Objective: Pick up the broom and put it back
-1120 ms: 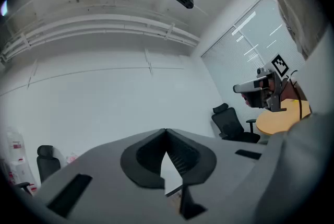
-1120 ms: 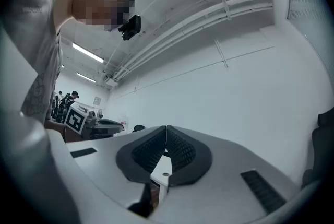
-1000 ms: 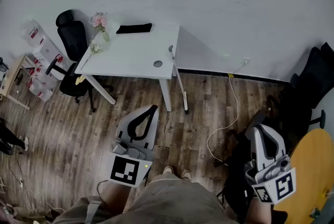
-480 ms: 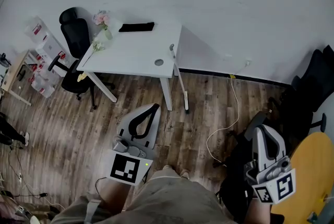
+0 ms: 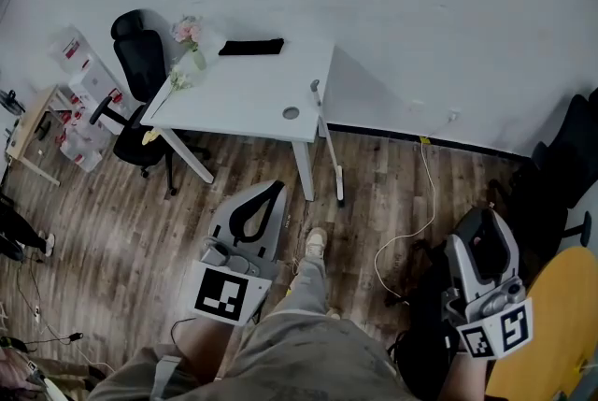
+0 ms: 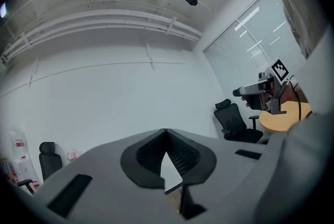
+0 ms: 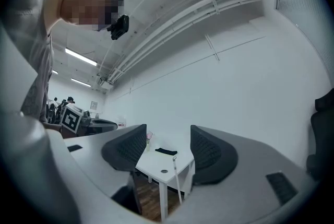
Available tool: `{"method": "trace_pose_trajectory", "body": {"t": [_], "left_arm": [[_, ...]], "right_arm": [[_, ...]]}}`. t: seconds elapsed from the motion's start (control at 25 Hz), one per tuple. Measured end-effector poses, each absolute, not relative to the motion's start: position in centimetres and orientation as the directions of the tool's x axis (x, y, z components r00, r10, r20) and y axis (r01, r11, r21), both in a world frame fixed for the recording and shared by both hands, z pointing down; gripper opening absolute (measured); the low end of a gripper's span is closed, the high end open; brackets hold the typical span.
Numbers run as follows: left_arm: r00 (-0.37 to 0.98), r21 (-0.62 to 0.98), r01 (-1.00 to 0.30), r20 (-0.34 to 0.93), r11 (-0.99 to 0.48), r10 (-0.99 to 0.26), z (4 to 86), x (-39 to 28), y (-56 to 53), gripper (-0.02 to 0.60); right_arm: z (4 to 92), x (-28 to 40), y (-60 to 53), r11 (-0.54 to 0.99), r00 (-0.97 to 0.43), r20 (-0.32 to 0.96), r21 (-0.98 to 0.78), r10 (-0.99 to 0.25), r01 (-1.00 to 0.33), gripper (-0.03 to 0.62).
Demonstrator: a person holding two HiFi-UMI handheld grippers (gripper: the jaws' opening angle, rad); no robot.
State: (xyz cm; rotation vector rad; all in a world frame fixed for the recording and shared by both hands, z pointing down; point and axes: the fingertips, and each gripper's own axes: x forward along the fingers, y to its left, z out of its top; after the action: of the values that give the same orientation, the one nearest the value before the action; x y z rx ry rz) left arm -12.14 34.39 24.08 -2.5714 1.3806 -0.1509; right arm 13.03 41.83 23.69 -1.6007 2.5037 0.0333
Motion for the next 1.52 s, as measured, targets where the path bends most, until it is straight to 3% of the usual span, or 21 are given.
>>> {"method": "trace_pose_trajectory", "body": {"t": [1.08, 1.52], "left_arm": [[0.623, -0.188, -0.759, 0.063, -0.623, -0.779, 27.5, -13.7, -1.4, 0.017], [0.636, -0.152, -0.751, 0.094, -0.642, -0.766, 28.1, -12.9, -9.2, 0.017]], "right_arm": [[27.5, 8.3, 7.2, 0.448, -0.45, 0.027, -0.062, -0.893, -0.892, 0.259], [27.1, 8.6, -0.8, 0.461, -0.462, 0.067, -0.035, -0.884, -0.887, 0.259]]}}
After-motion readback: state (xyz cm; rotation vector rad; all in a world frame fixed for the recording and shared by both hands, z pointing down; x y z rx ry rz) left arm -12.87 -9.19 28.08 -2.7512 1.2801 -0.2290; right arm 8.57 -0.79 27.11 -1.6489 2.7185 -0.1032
